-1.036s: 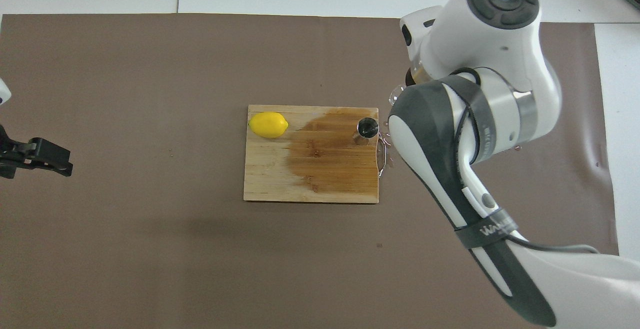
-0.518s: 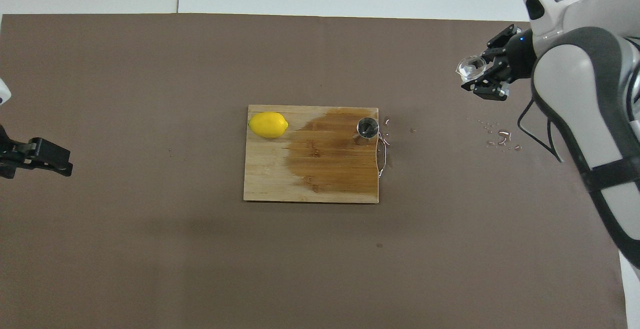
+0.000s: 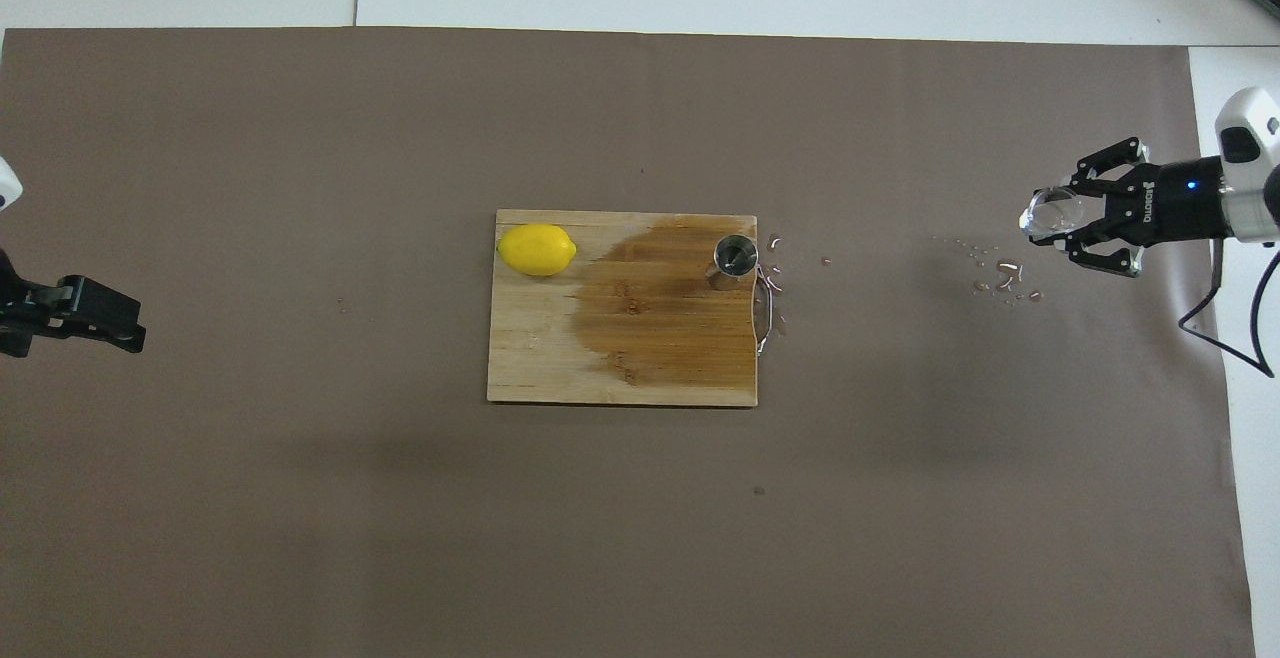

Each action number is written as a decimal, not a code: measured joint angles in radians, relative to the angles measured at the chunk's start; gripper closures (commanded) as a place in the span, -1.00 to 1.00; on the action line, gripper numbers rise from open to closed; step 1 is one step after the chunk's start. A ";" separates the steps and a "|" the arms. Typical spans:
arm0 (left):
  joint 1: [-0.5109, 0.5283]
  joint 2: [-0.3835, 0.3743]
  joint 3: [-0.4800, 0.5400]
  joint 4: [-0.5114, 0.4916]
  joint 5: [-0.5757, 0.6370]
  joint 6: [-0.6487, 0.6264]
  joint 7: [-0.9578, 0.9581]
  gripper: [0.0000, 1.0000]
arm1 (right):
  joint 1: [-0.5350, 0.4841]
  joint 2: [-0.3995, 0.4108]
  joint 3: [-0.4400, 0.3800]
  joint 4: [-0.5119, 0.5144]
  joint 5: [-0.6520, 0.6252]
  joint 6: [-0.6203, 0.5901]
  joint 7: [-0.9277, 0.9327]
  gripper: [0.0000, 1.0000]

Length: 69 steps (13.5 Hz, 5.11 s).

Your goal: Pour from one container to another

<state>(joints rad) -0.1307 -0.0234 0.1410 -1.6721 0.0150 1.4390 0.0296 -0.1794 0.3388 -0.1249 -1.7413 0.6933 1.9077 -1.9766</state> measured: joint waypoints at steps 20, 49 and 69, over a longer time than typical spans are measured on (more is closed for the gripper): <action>0.000 0.000 0.000 0.000 0.000 0.000 0.000 -1.00 | -0.086 0.141 0.006 -0.122 0.263 0.044 -0.452 -0.99; 0.000 0.000 0.000 0.000 0.000 0.000 0.000 -1.00 | 0.219 -0.236 0.006 0.134 -0.740 -0.032 1.917 -1.00; 0.000 0.000 0.000 0.000 0.000 0.000 0.000 -1.00 | 0.222 -0.371 0.076 0.184 -0.726 -0.406 2.066 -1.00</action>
<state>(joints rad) -0.1307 -0.0234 0.1410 -1.6721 0.0150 1.4389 0.0295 0.0422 -0.0325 -0.0493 -1.5577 -0.0324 1.5016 0.0894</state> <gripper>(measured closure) 0.000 0.000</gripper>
